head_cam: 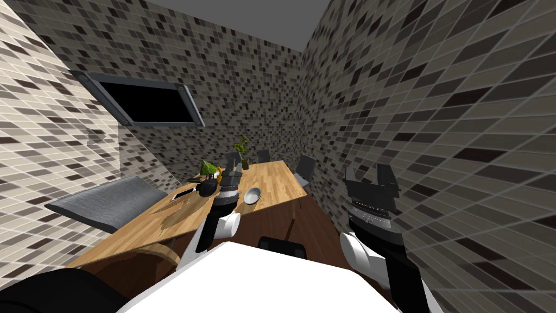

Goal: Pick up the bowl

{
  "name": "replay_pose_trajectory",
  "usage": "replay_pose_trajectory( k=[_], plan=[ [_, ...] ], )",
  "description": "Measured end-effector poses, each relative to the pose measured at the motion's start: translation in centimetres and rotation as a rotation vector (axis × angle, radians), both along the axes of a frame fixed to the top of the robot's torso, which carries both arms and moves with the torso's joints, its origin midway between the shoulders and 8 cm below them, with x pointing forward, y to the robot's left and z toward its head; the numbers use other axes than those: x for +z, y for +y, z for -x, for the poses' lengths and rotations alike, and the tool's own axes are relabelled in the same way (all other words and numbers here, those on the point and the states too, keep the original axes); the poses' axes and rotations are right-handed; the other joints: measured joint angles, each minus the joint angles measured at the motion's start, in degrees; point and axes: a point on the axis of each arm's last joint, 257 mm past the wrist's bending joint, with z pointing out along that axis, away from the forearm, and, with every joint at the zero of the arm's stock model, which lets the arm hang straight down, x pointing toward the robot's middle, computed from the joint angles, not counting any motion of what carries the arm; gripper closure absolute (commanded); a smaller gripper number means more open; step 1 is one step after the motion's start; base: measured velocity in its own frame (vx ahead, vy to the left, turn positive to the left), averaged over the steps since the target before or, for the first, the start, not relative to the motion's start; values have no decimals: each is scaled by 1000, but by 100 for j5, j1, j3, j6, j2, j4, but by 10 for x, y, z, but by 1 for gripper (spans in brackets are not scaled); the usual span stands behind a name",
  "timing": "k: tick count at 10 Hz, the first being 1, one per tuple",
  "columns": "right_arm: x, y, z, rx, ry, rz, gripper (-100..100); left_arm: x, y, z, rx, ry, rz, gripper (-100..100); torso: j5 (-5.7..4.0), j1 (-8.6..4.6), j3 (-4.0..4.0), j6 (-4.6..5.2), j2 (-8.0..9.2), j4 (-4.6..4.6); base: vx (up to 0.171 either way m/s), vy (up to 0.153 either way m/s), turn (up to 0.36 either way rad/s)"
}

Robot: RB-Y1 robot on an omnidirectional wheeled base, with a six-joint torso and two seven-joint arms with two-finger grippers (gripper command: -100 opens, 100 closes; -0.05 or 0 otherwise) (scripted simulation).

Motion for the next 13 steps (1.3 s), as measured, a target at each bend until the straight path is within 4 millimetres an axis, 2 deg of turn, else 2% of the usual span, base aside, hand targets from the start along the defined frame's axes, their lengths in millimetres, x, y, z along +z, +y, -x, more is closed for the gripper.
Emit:
replay_pose_trajectory(
  k=[7, 13],
  plan=[
    [0, 0, 0, 0, 0, 0, 0, -21, -10, -32, -64, 130, -80, -100, -3, -14, 0, 0, 0, 0, -3, -35, 40],
    [0, 0, 0, 0, 0, 0, 0, -43, -3, -61, -77, 249, -67, -100, -3, -15, 0, 0, 1, 0, -6, -38, 46]
  ],
)
